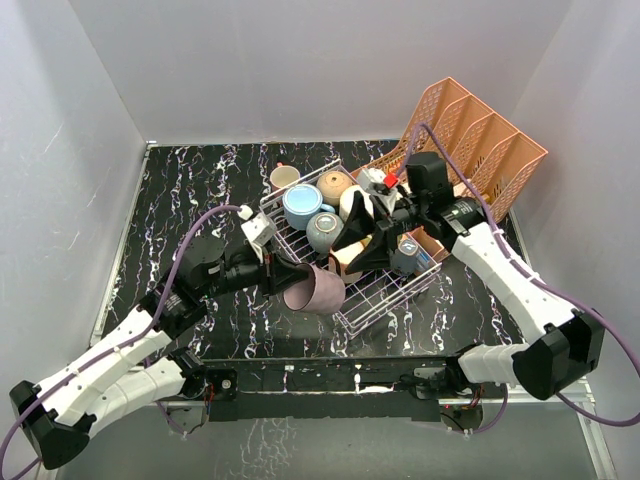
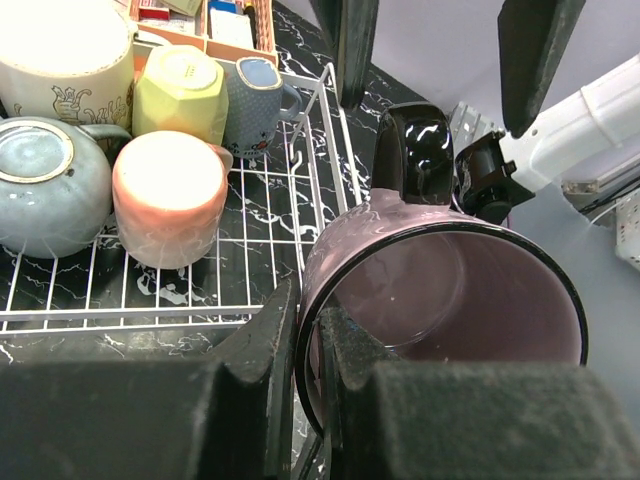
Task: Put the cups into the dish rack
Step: Turn the cup upside down in the dish rack.
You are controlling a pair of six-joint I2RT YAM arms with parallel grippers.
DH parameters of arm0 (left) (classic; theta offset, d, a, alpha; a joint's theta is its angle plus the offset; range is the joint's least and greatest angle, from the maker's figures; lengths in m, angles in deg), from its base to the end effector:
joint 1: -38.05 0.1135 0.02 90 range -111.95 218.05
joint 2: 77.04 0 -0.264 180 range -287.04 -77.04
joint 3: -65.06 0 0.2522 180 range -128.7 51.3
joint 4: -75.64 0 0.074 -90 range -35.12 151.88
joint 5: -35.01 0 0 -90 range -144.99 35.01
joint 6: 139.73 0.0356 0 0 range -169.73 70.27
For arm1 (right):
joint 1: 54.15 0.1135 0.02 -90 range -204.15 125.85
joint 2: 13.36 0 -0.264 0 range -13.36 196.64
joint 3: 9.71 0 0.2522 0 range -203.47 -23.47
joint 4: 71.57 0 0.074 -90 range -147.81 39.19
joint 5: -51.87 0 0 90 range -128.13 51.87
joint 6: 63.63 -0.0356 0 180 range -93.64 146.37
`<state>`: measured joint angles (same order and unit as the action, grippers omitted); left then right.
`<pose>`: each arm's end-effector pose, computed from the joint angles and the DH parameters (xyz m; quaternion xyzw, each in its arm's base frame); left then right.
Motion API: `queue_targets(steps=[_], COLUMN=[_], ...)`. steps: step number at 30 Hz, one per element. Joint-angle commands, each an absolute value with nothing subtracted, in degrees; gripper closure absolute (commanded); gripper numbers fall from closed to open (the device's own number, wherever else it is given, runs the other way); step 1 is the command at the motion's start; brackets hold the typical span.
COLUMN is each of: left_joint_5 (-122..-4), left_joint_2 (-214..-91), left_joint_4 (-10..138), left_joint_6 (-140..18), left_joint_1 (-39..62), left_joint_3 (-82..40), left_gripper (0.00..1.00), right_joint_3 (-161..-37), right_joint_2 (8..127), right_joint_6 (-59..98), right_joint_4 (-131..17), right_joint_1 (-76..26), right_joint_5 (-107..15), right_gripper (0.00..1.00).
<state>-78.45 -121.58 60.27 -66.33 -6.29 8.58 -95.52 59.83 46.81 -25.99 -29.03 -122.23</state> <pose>0.1224 -0.1395 0.3445 0.3062 0.6586 -0.4680 0.5036 0.2158 0.1403 0.3791 -0.5475 0.4777 0.6025 0.3302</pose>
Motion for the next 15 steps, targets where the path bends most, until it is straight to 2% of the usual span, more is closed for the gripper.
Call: queue_targets(steps=[1, 7, 15], left_joint_5=[-81.06, -81.33, -81.13], left_joint_2=[-121.2, -122.53, -123.59], left_joint_4=[64.04, 65.42, 66.65], left_joint_6=[-65.02, -64.76, -64.95], left_joint_1=[-6.25, -6.25, -6.25], left_joint_3=[4.97, 4.96, 4.8], left_gripper=[1.0, 1.0, 1.0], right_joint_3=[-94.5, -92.37, -93.08], right_joint_2=[60.57, 61.63, 62.66], right_joint_6=[39.23, 37.92, 41.35], right_joint_4=[-33.24, -34.62, -31.88], right_joint_1=[-27.3, -24.81, -23.45], right_joint_5=[-121.15, -119.53, -115.9], right_gripper=[0.39, 0.45, 0.58])
